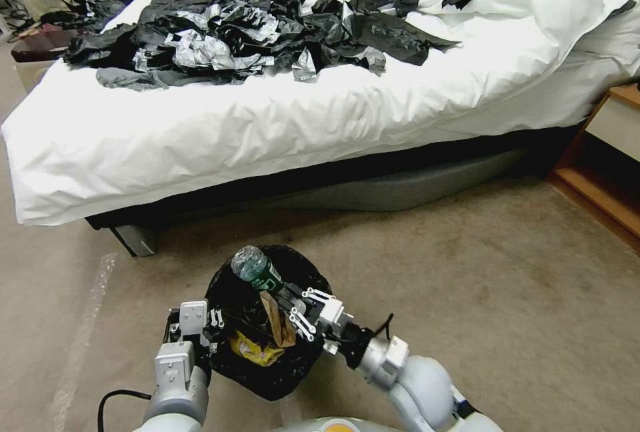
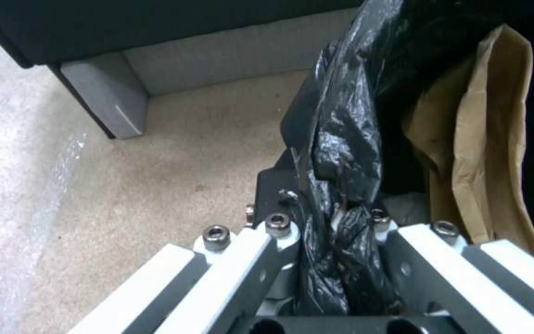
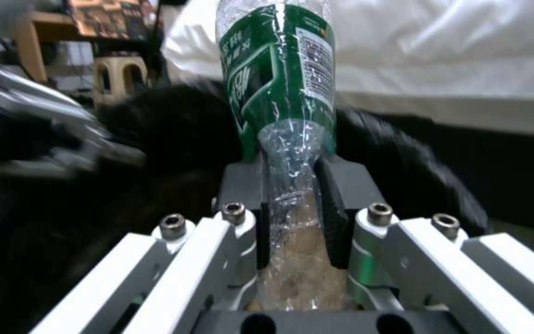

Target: Pick up the trash bin, then pick up the garbage from the floor and place it into the trash bin.

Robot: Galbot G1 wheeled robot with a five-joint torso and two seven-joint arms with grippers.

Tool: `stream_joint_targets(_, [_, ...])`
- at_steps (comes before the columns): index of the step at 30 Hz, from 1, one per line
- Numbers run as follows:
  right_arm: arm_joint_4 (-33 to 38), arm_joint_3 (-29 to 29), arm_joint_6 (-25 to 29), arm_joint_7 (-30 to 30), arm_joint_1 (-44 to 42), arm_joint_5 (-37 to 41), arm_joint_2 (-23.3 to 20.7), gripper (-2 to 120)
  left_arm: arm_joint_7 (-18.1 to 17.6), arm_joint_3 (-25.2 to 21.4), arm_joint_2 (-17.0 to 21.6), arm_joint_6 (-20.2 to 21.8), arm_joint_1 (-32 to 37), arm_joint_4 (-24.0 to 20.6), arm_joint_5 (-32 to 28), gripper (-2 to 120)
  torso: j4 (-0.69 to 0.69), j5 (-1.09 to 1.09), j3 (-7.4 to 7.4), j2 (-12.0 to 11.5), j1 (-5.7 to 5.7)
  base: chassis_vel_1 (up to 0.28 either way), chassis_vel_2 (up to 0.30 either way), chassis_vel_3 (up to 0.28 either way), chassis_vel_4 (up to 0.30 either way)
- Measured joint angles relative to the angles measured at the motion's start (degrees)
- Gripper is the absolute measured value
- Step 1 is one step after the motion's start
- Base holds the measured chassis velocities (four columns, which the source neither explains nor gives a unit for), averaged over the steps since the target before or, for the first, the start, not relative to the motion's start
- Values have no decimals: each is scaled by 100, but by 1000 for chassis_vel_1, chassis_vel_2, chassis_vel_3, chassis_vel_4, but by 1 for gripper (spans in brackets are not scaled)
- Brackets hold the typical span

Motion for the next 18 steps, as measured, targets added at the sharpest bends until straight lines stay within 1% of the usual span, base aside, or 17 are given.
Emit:
stream_joint_targets(4, [-298,-135,-178,166,289,51,45,14,0,6,0,-6,14,-2,20,3,-1,0,0,0,0,0,0,0,0])
stream_joint_targets(6, [-419,-210,-253,273,409,84,67,23,-7,11,0,-21,32,-2,53,3,0,0,0,0,0,0,0,0,0])
stream_joint_targets(7, [-419,-210,-253,273,409,84,67,23,-7,11,0,-21,32,-2,53,3,0,0,0,0,0,0,0,0,0])
stream_joint_targets(8, [-448,-243,-278,304,445,83,79,30,1,23,0,-33,42,-2,55,3,0,0,0,0,0,0,0,0,0])
stream_joint_targets(9, [-449,-260,-287,310,447,76,79,33,7,26,1,-34,43,-2,54,3,0,-2,0,0,0,0,0,0,0])
stream_joint_targets(10, [-449,-260,-287,310,447,76,79,33,7,26,1,-34,43,-2,54,3,0,-2,0,0,0,0,0,0,0])
stream_joint_targets(11, [-442,-276,-291,311,433,63,76,40,16,19,9,-35,41,-2,53,3,-1,0,0,0,0,0,0,0,0])
stream_joint_targets(13, [-398,-273,-288,311,368,29,53,50,16,-10,31,-34,31,-2,35,3,0,0,0,0,0,0,0,0,0])
stream_joint_targets(15, [-385,-265,-283,311,345,18,43,52,16,-18,36,-33,25,-2,29,3,0,1,0,0,0,0,0,0,0])
stream_joint_targets(16, [-349,-235,-264,305,279,5,10,58,16,-29,44,-29,10,-3,17,3,0,0,0,0,0,0,0,0,0])
stream_joint_targets(17, [-326,-219,-251,298,238,-1,-12,62,16,-31,48,-25,2,-3,9,3,-1,0,0,0,0,0,0,0,0])
stream_joint_targets(18, [-326,-219,-251,298,238,-1,-12,62,16,-31,48,-25,2,-3,9,3,-1,0,0,0,0,0,0,0,0])
